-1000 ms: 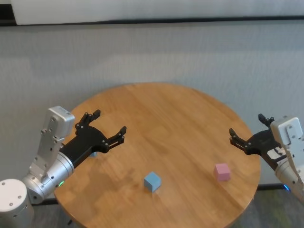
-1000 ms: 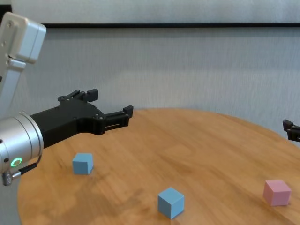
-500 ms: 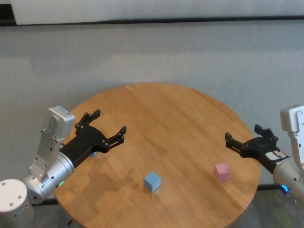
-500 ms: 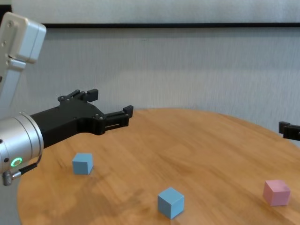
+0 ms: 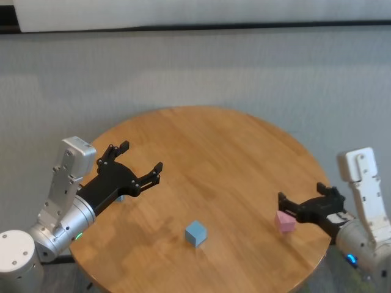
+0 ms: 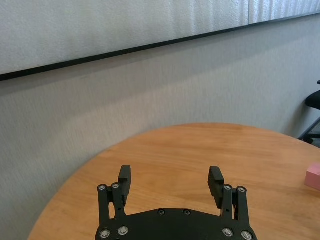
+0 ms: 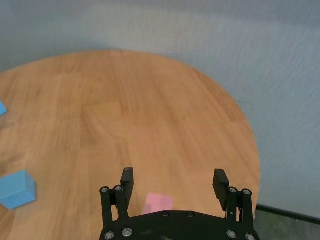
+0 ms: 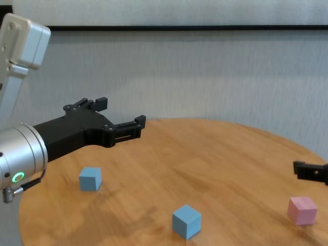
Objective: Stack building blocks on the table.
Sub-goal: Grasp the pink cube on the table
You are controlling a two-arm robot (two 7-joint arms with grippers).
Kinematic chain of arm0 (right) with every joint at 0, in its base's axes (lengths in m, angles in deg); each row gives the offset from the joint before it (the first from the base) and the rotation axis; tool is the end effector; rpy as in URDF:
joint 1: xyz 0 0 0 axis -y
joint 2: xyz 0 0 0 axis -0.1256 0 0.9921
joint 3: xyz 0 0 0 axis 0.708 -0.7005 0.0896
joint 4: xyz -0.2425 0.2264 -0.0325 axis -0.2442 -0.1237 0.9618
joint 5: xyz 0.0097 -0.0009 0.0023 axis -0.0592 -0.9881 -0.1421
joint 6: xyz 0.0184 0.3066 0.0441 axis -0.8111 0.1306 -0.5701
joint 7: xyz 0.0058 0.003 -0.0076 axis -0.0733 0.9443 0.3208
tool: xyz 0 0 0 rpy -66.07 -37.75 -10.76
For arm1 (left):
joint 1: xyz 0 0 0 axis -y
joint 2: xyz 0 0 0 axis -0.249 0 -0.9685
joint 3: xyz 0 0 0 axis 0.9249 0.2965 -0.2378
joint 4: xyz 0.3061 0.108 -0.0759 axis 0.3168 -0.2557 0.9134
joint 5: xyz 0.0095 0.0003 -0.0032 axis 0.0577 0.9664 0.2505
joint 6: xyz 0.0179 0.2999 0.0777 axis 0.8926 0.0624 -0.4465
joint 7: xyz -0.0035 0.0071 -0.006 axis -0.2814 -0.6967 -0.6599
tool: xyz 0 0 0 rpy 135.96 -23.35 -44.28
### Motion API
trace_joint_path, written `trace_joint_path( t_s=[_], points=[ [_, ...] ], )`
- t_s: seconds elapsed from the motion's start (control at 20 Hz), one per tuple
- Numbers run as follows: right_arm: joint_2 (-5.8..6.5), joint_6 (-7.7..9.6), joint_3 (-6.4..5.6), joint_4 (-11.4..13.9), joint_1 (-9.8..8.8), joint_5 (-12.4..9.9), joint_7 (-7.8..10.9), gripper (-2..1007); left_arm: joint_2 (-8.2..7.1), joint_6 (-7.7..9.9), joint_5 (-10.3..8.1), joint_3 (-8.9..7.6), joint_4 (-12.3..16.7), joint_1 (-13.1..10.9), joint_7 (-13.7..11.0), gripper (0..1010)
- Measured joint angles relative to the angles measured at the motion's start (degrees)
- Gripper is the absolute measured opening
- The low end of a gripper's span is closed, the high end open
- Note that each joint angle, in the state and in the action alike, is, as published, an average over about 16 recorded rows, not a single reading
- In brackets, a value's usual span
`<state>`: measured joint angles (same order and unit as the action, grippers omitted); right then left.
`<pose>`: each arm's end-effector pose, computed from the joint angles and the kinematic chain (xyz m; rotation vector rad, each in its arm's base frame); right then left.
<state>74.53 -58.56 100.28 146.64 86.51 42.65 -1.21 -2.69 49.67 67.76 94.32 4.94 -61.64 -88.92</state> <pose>0.3290 -0.0560 -0.3065 -0.3428 0.1390 -1.2846 0.3949 0.0354 -0.3321 0.0591 -0.1790 0.9414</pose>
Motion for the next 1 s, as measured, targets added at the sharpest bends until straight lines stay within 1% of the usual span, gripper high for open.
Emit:
trace_joint_path(
  t_s=[0.1,0.25,0.5,0.7,1.0],
  points=[
    [-0.65,1.37,0.49,-0.1,0.01,0.7,-0.55,1005,0.00,0.00,0.00,0.00,0.0,0.0,0.0,1002],
    [-1.79,2.86,1.17,-0.8,0.36,1.6,-1.14,1005,0.00,0.00,0.00,0.00,0.0,0.0,0.0,1002],
    [-3.54,4.16,1.98,-2.8,1.32,2.9,-1.47,1005,0.00,0.00,0.00,0.00,0.0,0.0,0.0,1002],
    [-4.87,5.27,1.92,-4.4,2.04,3.2,-1.48,1005,0.00,0.00,0.00,0.00,0.0,0.0,0.0,1002],
    [-6.42,6.71,1.28,-5.9,2.54,2.9,-1.21,1005,0.00,0.00,0.00,0.00,0.0,0.0,0.0,1002]
  ],
)
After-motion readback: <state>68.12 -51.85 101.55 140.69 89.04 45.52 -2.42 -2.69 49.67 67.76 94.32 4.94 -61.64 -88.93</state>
